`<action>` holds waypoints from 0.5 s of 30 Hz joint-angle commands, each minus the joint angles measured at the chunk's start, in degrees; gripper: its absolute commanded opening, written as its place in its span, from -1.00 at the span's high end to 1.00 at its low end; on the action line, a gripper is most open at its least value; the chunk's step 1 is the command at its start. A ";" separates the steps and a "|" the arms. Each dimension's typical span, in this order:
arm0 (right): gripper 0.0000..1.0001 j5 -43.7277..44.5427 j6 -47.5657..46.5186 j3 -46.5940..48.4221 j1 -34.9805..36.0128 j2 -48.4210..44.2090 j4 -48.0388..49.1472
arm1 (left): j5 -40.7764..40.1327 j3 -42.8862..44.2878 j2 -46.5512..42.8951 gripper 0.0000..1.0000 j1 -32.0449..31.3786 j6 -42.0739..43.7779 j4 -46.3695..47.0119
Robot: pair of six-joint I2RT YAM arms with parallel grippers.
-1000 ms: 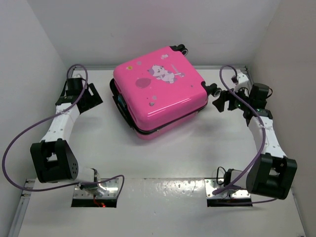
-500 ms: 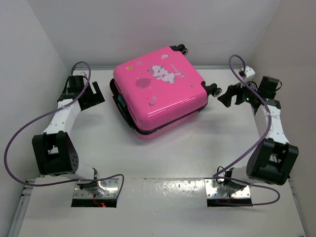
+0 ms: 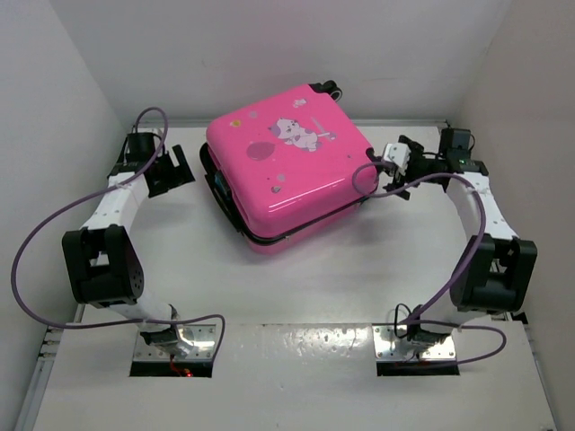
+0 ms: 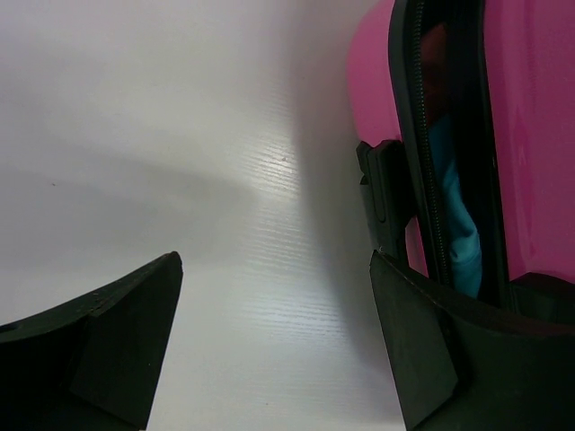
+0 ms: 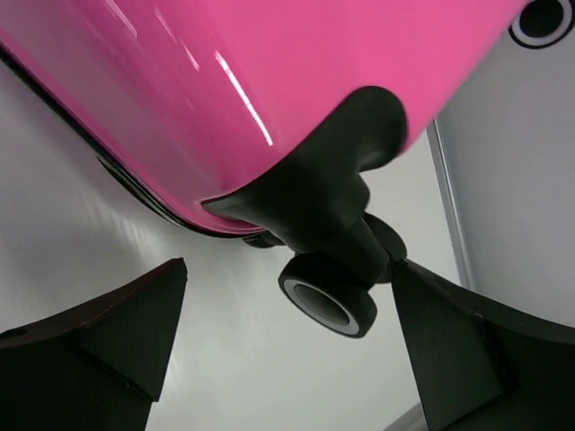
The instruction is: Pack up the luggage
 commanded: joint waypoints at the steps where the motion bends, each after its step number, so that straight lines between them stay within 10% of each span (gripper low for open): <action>1: -0.91 4.22 -13.29 -1.01 2.24 1.17 4.73 | 0.99 2.55 0.11 -0.81 -0.28 -0.34 1.50; 10: -0.91 11.08 -13.20 -5.67 6.02 6.44 28.63 | 0.99 2.55 0.64 -0.81 -0.28 -0.34 1.50; 15: -0.50 9.42 -17.77 -4.79 6.02 8.91 30.59 | 0.99 2.55 1.16 -0.81 -0.28 -0.34 1.50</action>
